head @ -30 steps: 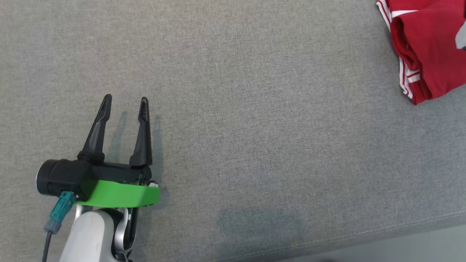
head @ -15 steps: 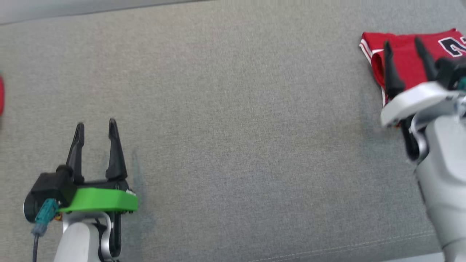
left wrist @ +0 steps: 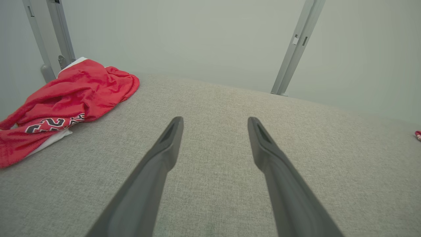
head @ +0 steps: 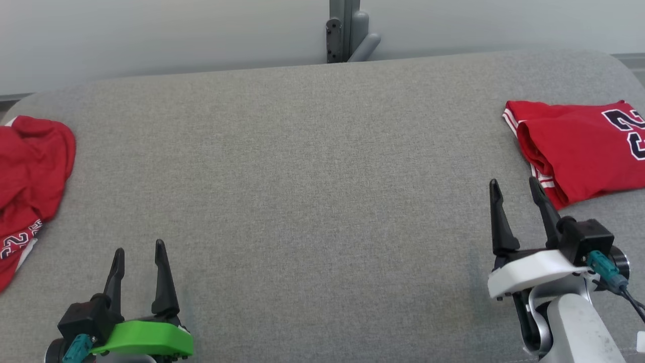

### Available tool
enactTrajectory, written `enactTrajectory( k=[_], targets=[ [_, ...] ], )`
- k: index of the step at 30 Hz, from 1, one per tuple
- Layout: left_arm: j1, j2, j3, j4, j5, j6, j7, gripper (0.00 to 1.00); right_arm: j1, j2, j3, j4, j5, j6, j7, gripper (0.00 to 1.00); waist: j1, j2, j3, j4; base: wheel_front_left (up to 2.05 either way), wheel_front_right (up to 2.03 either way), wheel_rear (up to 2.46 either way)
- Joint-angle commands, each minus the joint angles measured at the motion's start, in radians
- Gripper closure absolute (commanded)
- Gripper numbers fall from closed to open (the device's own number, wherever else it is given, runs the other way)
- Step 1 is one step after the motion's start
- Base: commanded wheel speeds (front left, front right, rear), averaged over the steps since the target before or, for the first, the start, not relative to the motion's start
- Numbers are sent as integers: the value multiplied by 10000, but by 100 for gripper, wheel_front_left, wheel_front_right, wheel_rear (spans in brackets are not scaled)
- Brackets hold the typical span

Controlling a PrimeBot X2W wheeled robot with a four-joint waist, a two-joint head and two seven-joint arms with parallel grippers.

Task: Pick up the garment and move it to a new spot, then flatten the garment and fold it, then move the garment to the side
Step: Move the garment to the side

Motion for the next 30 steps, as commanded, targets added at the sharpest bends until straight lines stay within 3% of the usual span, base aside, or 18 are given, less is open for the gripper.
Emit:
enactTrajectory(
  k=[1,13,30],
  targets=[
    [222,-8,14,33,82,-49,-8,0,409,22,4,-197,-78,-18,-40,0,0,71,-504,214,0,0,0],
    [436,-67,-343,225,127,0,-8,0,1425,39,954,-376,569,-18,-41,0,0,71,-917,4,0,0,0],
    [360,-69,-338,377,19,70,-9,0,1297,41,1088,-191,753,-18,-39,0,0,71,-975,-64,0,0,0]
  ],
)
